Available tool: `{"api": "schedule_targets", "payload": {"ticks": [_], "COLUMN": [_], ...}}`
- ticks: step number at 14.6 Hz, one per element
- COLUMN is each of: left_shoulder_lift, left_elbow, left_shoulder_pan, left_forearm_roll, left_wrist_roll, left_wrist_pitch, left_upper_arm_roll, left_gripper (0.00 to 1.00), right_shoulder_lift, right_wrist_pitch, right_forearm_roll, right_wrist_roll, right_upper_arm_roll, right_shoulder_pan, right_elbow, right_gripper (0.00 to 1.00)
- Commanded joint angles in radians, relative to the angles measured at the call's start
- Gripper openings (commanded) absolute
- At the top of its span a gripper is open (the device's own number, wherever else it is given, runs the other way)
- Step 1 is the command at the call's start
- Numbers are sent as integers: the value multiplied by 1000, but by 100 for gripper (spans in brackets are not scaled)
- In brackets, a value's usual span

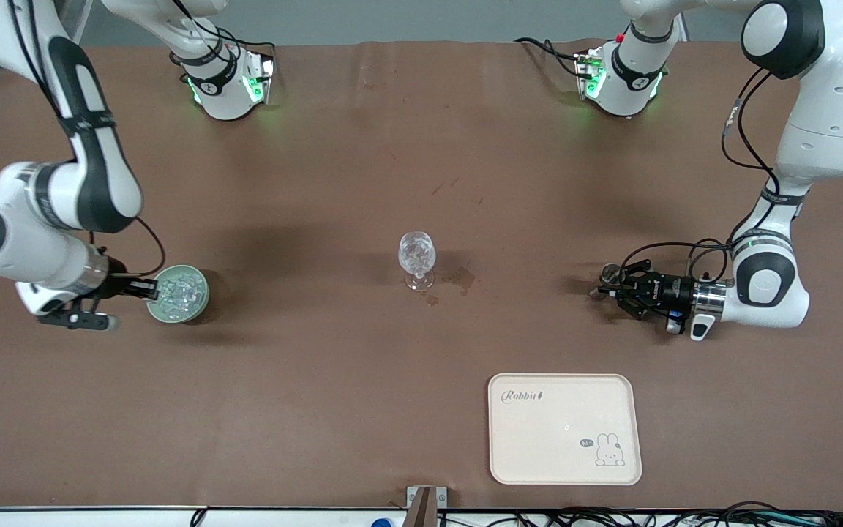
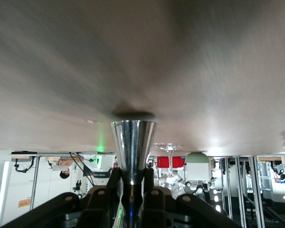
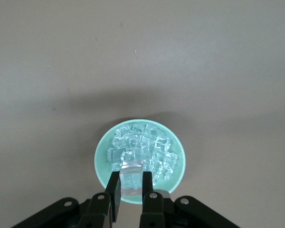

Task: Pour wine and add ice with both arms
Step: 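Lift the ice with the right gripper while the left gripper moves the jigger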

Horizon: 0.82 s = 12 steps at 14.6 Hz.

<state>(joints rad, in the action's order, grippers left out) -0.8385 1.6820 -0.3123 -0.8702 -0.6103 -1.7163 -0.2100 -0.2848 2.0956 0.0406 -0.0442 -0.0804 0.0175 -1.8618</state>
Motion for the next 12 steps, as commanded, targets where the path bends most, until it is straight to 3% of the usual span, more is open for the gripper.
{"api": "schedule_targets", "payload": {"ticks": [1,6,12], "left_shoulder_lift": [39,117,240], "left_elbow": [-19,-60,-67], "left_shoulder_pan": [1,25,189], "left_forearm_roll": [-7,4,4], "left_wrist_roll": [-54,-198,-373], "left_wrist_pitch": [-3,-9,-83], "left_upper_arm_roll": [-58,-163,-177], "left_gripper": [1,1,0], "right_shoulder_lift": [48,179,265], "right_wrist_pitch": [-77,-184,-282], "right_forearm_roll": [-10,-11,-11], "right_wrist_roll": [-3,24,69], "right_upper_arm_roll": [8,8,8], "right_shoulder_pan": [-13,-34,-67], "right_elbow": [56,70,84], "right_gripper": [5,5,6]}}
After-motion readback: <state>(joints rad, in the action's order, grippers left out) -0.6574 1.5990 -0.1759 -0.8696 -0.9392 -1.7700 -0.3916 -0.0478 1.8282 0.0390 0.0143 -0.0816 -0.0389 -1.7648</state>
